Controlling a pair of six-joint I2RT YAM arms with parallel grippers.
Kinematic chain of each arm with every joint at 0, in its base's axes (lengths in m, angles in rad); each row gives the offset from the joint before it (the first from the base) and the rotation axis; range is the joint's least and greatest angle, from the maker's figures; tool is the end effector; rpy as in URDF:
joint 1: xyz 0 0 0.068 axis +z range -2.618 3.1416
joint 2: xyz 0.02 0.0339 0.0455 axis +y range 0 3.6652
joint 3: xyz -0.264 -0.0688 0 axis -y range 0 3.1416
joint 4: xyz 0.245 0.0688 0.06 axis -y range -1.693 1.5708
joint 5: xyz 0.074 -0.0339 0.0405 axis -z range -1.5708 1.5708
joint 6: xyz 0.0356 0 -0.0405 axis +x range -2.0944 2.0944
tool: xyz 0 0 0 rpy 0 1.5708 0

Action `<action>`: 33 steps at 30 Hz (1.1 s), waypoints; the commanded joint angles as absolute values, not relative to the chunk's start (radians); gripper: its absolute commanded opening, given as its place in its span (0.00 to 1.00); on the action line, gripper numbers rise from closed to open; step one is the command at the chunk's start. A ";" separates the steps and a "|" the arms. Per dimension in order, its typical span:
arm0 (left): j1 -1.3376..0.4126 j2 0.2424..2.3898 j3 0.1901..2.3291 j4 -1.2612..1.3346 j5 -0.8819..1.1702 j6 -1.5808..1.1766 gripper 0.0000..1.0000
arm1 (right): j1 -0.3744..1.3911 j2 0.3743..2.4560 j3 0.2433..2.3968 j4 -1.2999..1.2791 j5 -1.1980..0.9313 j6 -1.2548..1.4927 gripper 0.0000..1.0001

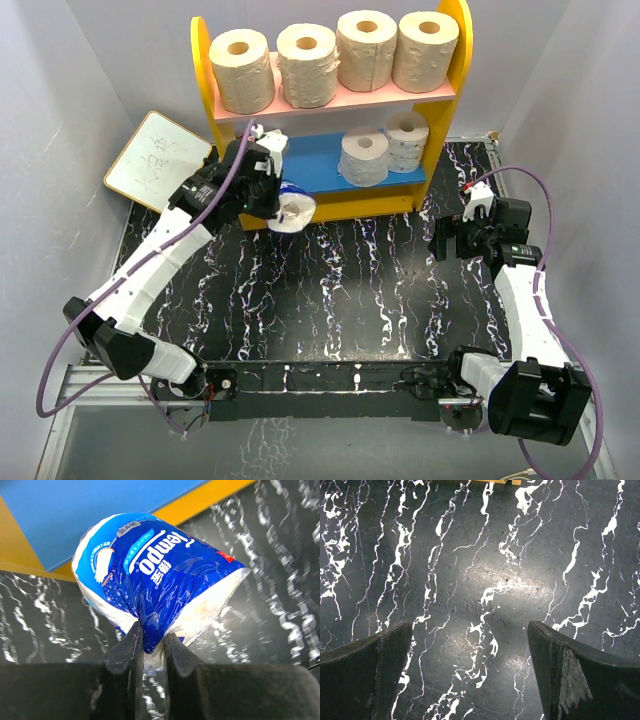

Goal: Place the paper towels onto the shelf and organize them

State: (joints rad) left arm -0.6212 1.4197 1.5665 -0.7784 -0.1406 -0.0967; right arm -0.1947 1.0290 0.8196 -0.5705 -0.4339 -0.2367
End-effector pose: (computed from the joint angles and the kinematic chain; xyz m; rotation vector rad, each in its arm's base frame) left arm 0.2485 -0.1717 0.4052 0.4955 2.1498 -0.2477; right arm 0.2105 -0.0262 0.2727 -0.2564 2.2644 0.2859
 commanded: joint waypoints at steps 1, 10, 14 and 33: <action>-0.610 1.451 1.684 -0.804 -0.183 -0.433 0.00 | -0.212 1.030 0.821 -0.515 -0.423 -0.242 0.98; -0.520 1.080 1.087 0.027 -0.239 -1.020 0.00 | -0.237 1.030 0.822 -0.519 -0.429 -0.246 0.98; -0.540 1.189 1.198 -0.073 -0.232 -1.133 0.00 | -0.257 1.015 0.818 -0.517 -0.436 -0.248 0.98; -0.454 1.531 1.425 -0.100 -0.346 -1.465 0.00 | -0.272 1.029 0.822 -0.521 -0.447 -0.252 0.98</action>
